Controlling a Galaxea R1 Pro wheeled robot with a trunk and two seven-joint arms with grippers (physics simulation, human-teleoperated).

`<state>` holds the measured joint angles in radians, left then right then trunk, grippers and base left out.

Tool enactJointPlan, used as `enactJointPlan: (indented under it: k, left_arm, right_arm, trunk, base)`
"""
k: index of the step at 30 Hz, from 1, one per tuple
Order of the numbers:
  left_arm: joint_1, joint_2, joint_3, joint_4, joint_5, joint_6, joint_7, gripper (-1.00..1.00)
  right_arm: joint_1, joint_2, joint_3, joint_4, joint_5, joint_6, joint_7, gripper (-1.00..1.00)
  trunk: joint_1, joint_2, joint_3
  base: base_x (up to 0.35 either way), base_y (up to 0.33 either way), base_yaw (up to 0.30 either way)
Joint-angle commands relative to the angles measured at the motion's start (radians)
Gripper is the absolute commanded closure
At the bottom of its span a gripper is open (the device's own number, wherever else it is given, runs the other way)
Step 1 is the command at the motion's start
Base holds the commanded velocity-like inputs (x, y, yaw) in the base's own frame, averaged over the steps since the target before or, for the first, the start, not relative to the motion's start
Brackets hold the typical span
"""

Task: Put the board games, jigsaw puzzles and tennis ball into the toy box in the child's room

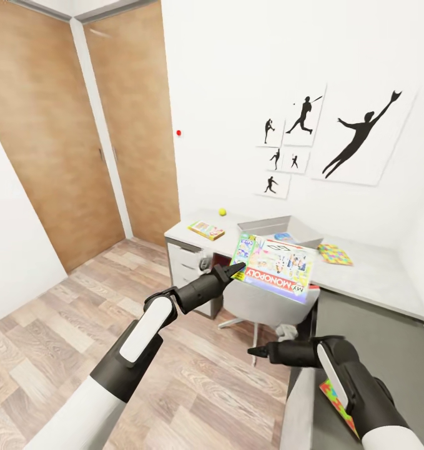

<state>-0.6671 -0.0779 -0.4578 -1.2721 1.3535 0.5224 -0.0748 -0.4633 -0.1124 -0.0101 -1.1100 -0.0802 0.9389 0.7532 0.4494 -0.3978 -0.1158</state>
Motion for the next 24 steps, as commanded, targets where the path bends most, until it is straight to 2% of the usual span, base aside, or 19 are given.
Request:
enactJointPlan:
  k: [1,24]
  left_arm:
    - [-0.001,0.000,0.001,0.000,0.003,0.004,0.000,1.00]
    - [-0.001,0.000,0.001,0.000,0.003,0.004,-0.001,1.00]
  right_arm:
    - [0.000,0.000,-0.001,-0.005,-0.008,0.008,-0.003,-1.00]
    - [0.002,-0.005,-0.002,-0.031,-0.007,0.012,-0.003,-1.00]
  trunk:
    - [0.001,-0.002,-0.002]
    - [0.001,-0.002,-0.002]
  base:
    - [0.000,0.000,0.178]
    - [0.000,0.000,0.269]
